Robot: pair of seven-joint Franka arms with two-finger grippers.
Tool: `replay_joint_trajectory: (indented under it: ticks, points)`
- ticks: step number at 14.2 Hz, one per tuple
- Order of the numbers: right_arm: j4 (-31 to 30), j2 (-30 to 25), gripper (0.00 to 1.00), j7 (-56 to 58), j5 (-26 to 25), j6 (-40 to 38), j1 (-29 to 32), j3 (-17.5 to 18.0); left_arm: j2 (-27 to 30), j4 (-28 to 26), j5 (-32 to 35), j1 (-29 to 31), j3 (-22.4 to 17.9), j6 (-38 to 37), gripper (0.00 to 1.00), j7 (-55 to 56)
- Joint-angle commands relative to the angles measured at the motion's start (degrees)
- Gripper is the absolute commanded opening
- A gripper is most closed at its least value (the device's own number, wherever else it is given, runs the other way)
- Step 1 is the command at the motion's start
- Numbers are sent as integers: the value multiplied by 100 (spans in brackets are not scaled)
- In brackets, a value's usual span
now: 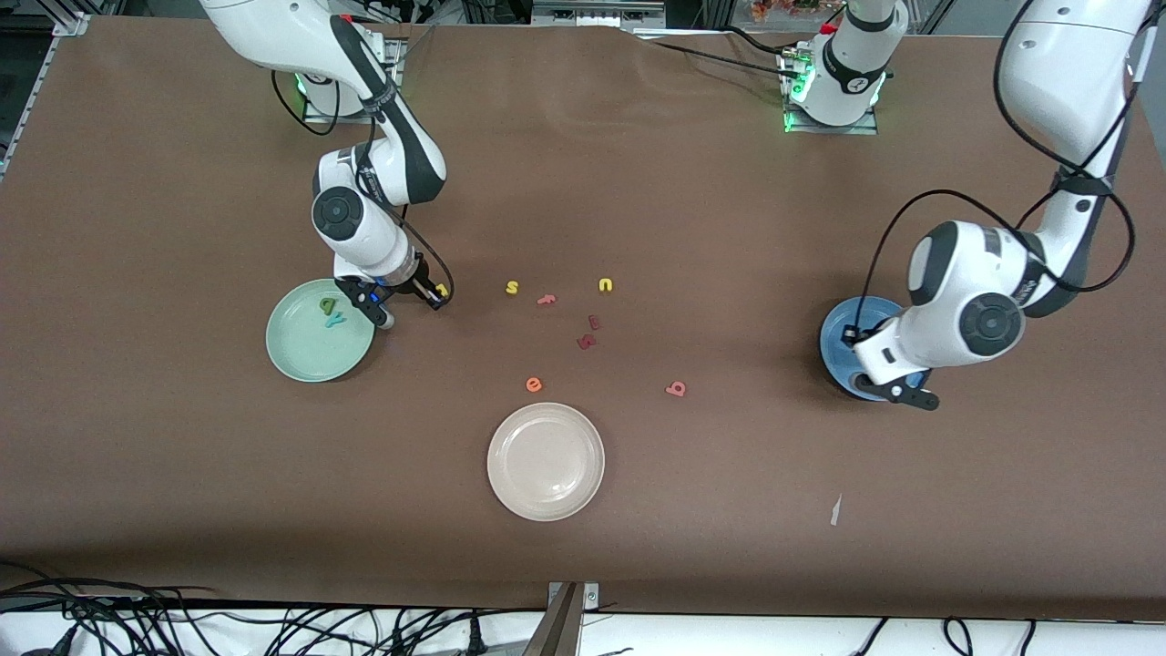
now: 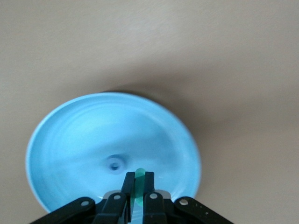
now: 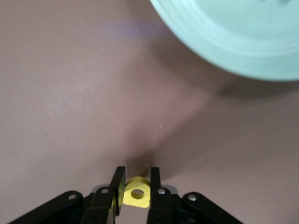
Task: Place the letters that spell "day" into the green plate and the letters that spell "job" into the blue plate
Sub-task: 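Carry the l to the blue plate while the right gripper grasps the d, then drop the d on the green plate while the left gripper reaches the a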
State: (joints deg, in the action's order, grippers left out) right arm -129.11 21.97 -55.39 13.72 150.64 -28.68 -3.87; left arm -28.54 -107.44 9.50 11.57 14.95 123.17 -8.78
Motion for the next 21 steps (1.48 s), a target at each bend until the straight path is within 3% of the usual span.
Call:
replay_joint_trajectory:
  ticks: [1, 2, 3, 4, 6, 7, 8, 9, 12, 15, 17, 21]
  points:
    - [-53, -578, 1, 798, 43, -744, -15, -464, 270, -751, 167, 213, 79, 698, 10, -317]
    - [-53, -676, 1, 1289, 9, -877, -15, -753, 252, -796, 167, 223, 79, 726, 36, -318]
    - [-53, -694, 1, 2033, -9, -878, -15, -1139, 252, -779, 167, 223, 79, 692, 88, -300]
    - [-45, -694, 1, 2789, -1, -852, -15, -1378, 269, -657, 114, 214, 87, 596, 100, -196]
    - [43, -633, 6, 3908, 8, -843, 20, -1861, 252, -192, -200, 135, 140, 79, 100, 120]
    - [87, -563, 24, 4218, 26, -843, 46, -1933, 226, 10, -490, 74, 218, -37, 100, 409]
    - [122, -501, 72, 4264, 43, -852, 55, -1942, 182, 160, -710, -57, 298, -47, 100, 769]
    - [122, -466, 100, 4265, 52, -852, 73, -1943, 69, 275, -852, -250, 307, -47, 100, 1294]
    - [122, -614, 100, 4344, 43, -1000, 64, -1925, -248, 679, -871, -953, 307, -47, 100, 2947]
    - [350, -974, 100, 4387, -9, -1893, 55, -1925, -608, 1179, -862, -1551, 298, -21, 100, 3916]
    - [954, -1098, 100, 4396, -71, -2903, 55, -1934, -1038, 1759, -809, -1946, 290, -21, 100, 4653]
    - [2685, -1081, 100, 4623, -1018, -4846, 82, -2021, -1619, 2358, -686, -2440, 114, 14, 100, 5254]
